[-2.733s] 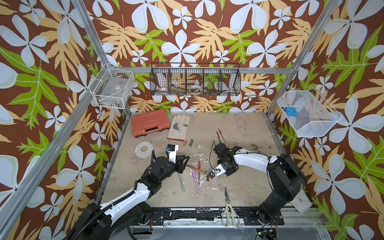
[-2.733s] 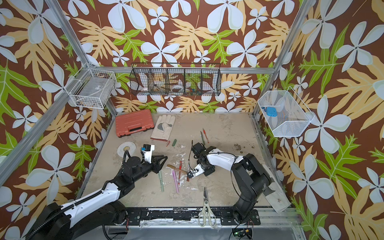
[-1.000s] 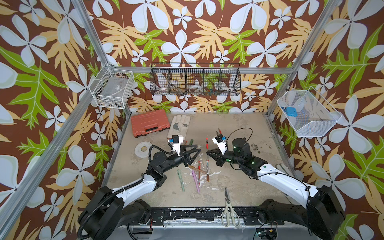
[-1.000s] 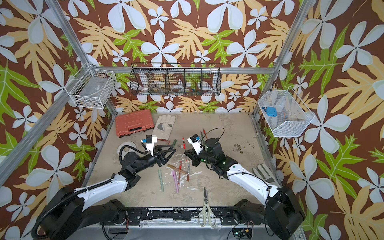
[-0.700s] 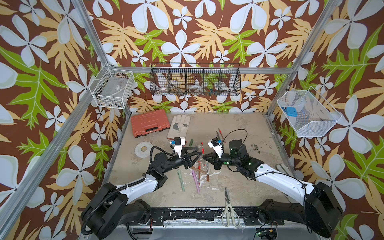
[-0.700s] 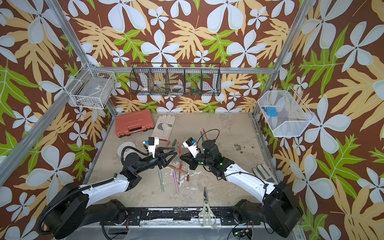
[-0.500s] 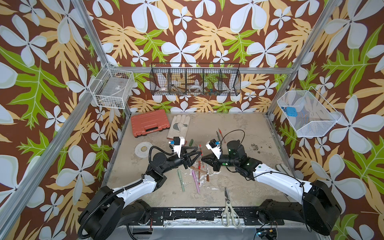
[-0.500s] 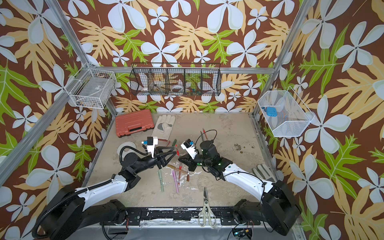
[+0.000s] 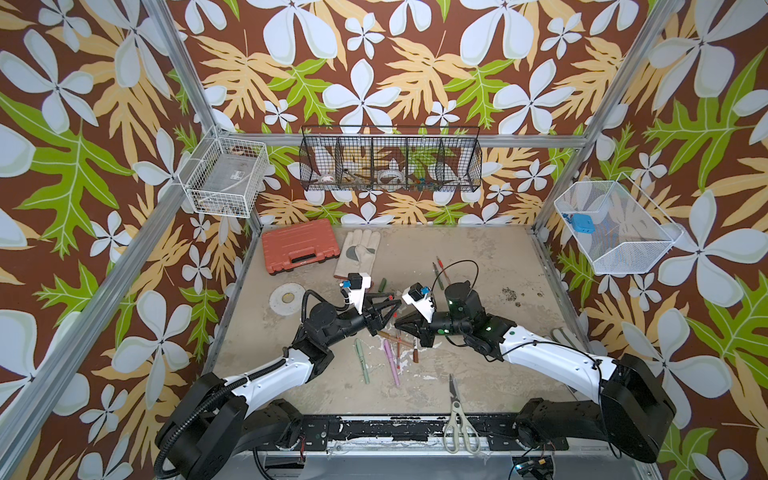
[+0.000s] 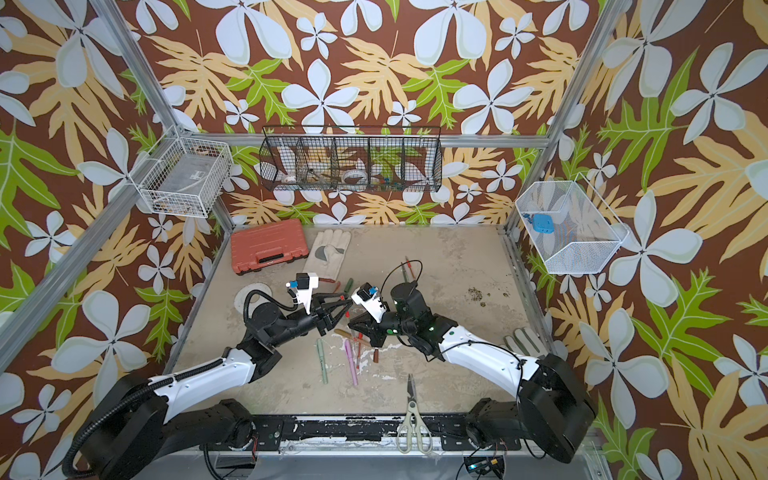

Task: Remove pen caps from pens
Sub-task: Pass the pen.

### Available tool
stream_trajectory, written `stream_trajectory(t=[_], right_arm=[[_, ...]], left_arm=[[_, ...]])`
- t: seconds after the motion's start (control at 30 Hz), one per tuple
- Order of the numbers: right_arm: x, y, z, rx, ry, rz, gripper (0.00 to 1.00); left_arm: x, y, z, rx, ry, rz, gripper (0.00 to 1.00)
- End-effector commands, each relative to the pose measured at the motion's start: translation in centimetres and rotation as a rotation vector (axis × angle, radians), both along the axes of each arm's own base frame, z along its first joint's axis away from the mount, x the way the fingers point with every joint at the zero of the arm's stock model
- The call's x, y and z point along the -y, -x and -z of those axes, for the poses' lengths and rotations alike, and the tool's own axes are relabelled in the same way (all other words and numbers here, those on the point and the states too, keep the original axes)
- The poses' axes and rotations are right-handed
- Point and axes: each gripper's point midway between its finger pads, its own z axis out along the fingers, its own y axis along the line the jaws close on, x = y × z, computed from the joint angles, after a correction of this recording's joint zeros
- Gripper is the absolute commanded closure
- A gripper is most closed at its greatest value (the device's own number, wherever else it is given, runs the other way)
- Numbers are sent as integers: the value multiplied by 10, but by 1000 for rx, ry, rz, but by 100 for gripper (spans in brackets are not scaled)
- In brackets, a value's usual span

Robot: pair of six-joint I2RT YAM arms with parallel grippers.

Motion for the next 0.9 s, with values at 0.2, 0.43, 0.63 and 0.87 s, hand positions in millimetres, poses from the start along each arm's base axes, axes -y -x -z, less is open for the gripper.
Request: stream_trajectory(t=[0.2,0.43,0.63,0.87], right_arm=[[-2,-1,-6,28,-12,-10,100],[-2,0,-7,29,-11,-12,100],[3,-2,-7,56,-4,15,60],[3,-2,-11,79,-20,14,48]], left_arm=[[0,1,-6,23,7,2,67],[2,1,-4,17,10,12,98],[1,3,-5,16,17,17,100],[5,14,-9,3,61,82,100]])
